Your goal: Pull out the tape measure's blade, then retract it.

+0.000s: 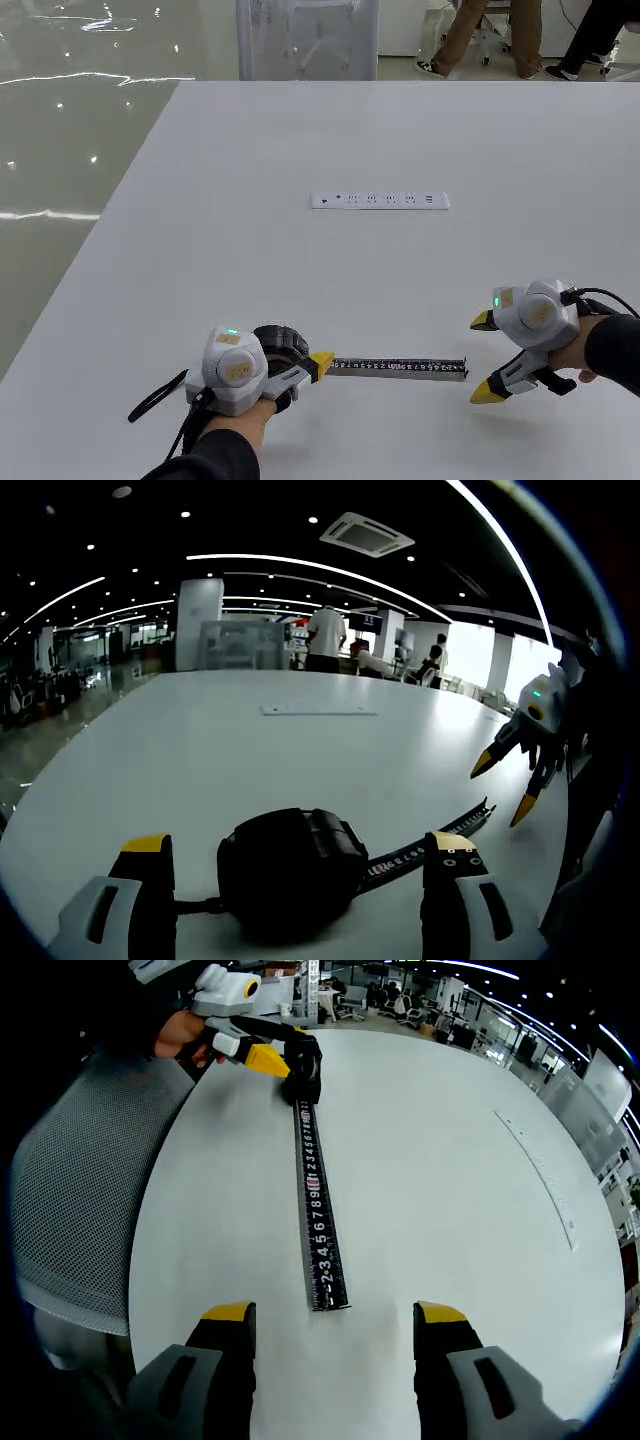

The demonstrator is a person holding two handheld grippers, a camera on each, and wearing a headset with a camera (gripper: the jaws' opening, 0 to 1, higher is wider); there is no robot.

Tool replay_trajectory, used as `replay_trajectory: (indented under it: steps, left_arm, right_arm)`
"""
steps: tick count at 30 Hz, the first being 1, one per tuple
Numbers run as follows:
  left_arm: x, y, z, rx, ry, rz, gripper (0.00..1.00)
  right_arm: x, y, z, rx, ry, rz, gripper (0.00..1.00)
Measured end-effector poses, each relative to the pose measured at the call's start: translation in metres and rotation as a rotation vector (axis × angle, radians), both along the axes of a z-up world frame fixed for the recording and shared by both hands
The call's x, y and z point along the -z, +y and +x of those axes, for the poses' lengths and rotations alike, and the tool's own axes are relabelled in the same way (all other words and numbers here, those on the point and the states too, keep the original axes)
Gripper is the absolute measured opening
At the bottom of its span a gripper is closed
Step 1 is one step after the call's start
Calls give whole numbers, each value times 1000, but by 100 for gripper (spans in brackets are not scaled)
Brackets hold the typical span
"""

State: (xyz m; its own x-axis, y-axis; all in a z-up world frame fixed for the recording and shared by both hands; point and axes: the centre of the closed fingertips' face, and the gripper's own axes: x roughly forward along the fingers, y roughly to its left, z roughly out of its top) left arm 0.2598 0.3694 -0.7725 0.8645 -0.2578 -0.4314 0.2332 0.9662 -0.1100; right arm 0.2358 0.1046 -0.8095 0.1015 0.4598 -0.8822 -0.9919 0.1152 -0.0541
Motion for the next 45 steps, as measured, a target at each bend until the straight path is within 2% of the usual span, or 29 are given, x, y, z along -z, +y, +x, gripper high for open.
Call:
replay_trajectory:
  steps: [2, 12, 17, 20, 24, 30, 34, 35, 36, 37, 41, 45]
  left_arm:
    - [0, -1, -1, -4, 8, -18, 100]
    - [4, -6, -2, 3, 25, -31, 98]
    - [4, -5, -1, 3, 29, -31, 93]
    - [7, -4, -1, -1, 47, -35, 90]
    - [10, -1, 0, -28, 72, -62, 84]
    - [10, -2, 4, -35, 78, -54, 74]
    - [13, -1, 6, -53, 100, -49, 70]
    - [15, 0, 6, -67, 114, -56, 69]
    - [19, 2, 5, -82, 146, -52, 69]
    - [20, 2, 5, -88, 149, -51, 68]
    - [19, 4, 6, -106, 154, -42, 65]
    - [20, 3, 3, -91, 181, -18, 64]
  right_arm:
    - [4, 2, -2, -23, 15, -15, 53]
    - [13, 1, -8, -77, 72, -70, 25]
    - [15, 3, -4, -73, 76, -68, 19]
    - [17, 5, -3, -64, 82, -72, 13]
    - [18, 4, -4, -59, 88, -83, 13]
    - [19, 5, -3, -92, 72, -139, 12]
    - [19, 5, -3, -42, 99, -157, 12]
    - [19, 5, -2, -47, 97, -161, 12]
    - [19, 5, -2, -48, 94, -169, 12]
    - [19, 4, -2, -42, 95, -173, 12]
    - [18, 3, -2, -25, 94, -166, 12]
    - [18, 3, -1, -12, 88, -153, 12]
